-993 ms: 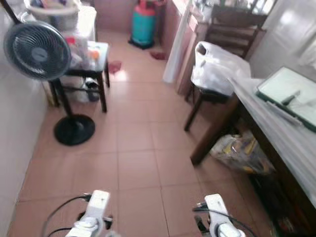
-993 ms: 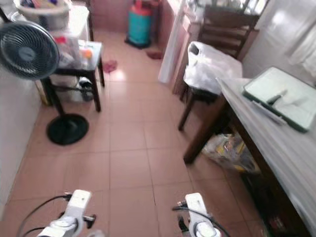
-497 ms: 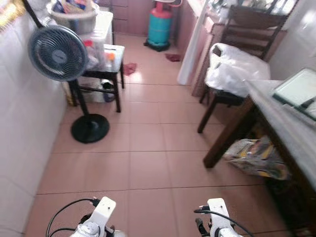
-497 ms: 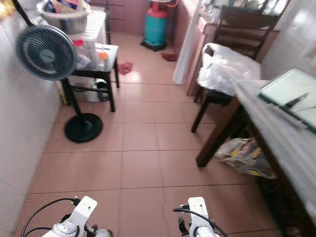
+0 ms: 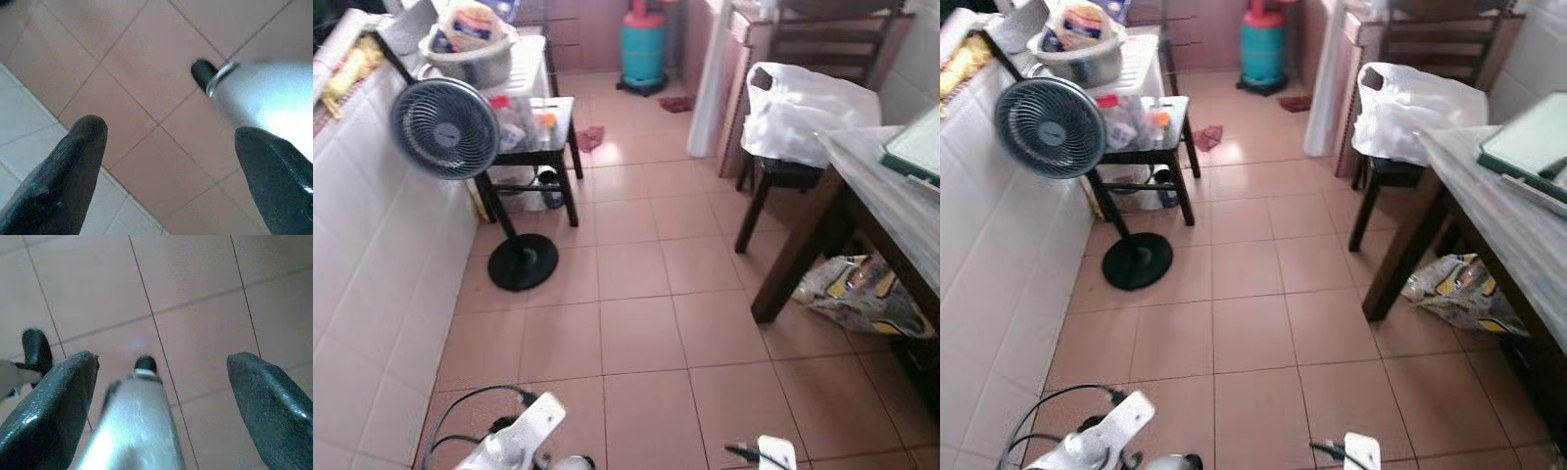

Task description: Setting the table

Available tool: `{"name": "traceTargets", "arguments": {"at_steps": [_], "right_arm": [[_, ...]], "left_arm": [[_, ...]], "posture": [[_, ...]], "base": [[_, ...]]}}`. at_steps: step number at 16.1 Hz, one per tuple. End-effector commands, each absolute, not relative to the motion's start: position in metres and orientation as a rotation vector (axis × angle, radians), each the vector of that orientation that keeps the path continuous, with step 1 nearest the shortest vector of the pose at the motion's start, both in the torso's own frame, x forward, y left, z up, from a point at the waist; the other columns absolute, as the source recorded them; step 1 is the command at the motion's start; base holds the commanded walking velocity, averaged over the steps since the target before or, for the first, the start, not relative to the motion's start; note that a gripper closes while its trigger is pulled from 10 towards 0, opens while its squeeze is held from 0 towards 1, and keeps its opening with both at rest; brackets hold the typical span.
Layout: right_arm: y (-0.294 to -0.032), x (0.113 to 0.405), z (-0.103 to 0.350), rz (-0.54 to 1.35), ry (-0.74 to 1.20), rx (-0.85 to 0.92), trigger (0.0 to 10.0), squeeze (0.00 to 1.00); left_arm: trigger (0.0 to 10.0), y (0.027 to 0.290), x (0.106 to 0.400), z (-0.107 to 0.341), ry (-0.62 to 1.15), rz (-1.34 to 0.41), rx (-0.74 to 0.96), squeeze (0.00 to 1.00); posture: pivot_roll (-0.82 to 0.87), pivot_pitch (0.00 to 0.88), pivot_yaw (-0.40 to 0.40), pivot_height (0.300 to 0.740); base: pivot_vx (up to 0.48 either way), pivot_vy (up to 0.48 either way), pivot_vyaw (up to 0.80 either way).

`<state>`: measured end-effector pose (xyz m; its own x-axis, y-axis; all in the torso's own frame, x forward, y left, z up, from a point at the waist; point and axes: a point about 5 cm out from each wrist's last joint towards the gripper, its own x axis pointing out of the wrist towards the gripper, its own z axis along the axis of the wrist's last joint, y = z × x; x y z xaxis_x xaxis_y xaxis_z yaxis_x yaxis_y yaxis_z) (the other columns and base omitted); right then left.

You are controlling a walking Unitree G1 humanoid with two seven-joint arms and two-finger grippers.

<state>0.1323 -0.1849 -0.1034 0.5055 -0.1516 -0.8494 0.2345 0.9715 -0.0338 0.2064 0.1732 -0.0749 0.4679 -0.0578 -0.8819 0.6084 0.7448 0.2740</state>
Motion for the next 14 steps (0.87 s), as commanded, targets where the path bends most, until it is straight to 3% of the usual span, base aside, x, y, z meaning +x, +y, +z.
{"name": "traceTargets", "arguments": {"at_steps": [1, 4, 8, 11, 14], "right_arm": [[-0.183, 0.128, -0.105, -0.253, 1.025, 0.099, 10.0, 0.0], [-0.186, 0.137, -0.102, -0.148, 1.017, 0.011, 10.0, 0.0], [-0.187, 0.142, -0.1, -0.157, 1.009, 0.005, 10.0, 0.0], [-0.183, 0.14, -0.102, -0.11, 1.032, -0.027, 10.0, 0.0], [-0.182, 0.133, -0.104, -0.103, 1.053, -0.028, 10.0, 0.0]], "left_arm": [[10.0, 0.176, 0.209, -0.074, 1.012, -0.395, 0.615, 0.0], [10.0, 0.185, 0.199, -0.078, 1.03, -0.313, 0.564, 0.0], [10.0, 0.184, 0.181, -0.087, 1.078, -0.373, 0.578, 0.0], [10.0, 0.187, 0.184, -0.085, 1.054, -0.322, 0.57, 0.0], [10.0, 0.187, 0.191, -0.082, 1.021, -0.306, 0.576, 0.0]], "posture": [[0.11, 0.108, 0.004, 0.74], [0.13, 0.066, -0.055, 0.74], [0.11, 0.073, -0.039, 0.74], [0.12, 0.071, -0.047, 0.74], [0.12, 0.072, -0.055, 0.74]], "base": [[0.0, 0.0, 0.0], [0.0, 0.0, 0.0], [0.0, 0.0, 0.0], [0.0, 0.0, 0.0], [0.0, 0.0, -0.71]]}}
